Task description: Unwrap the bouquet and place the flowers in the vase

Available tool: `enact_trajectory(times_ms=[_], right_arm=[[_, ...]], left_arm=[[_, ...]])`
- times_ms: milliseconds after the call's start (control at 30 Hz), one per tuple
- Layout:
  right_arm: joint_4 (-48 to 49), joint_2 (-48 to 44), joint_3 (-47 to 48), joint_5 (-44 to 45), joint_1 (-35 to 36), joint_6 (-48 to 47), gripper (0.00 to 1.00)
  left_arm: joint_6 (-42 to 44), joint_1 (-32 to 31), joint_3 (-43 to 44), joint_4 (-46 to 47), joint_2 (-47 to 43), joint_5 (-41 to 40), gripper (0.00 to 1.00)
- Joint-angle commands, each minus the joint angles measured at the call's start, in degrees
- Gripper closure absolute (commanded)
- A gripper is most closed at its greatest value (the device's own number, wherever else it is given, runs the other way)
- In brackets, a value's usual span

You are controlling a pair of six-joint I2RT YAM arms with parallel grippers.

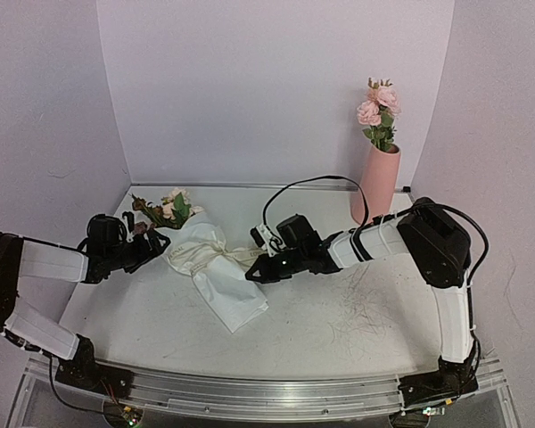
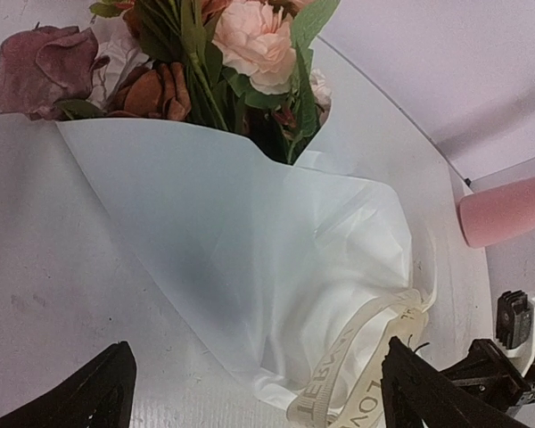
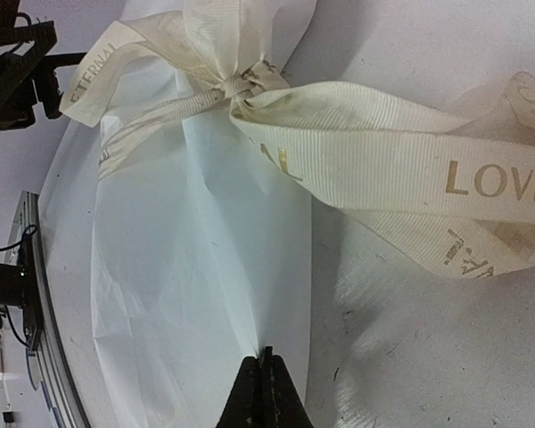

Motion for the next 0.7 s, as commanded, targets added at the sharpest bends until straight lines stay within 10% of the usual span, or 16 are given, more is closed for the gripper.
enact_trajectory(times_ms=[0, 667], right_arm=[[1.16, -1.26, -1.48, -1.30, 0.41, 0.30, 1.00], [5.36, -20.71, -28.26, 3.05, 1.58, 3.80, 0.92]], left_arm=[[1.23, 0.24, 2.54, 1.01, 2.98, 0.97, 0.03], [3.63, -10.53, 15.66, 4.98, 19.97, 8.62, 0.04]])
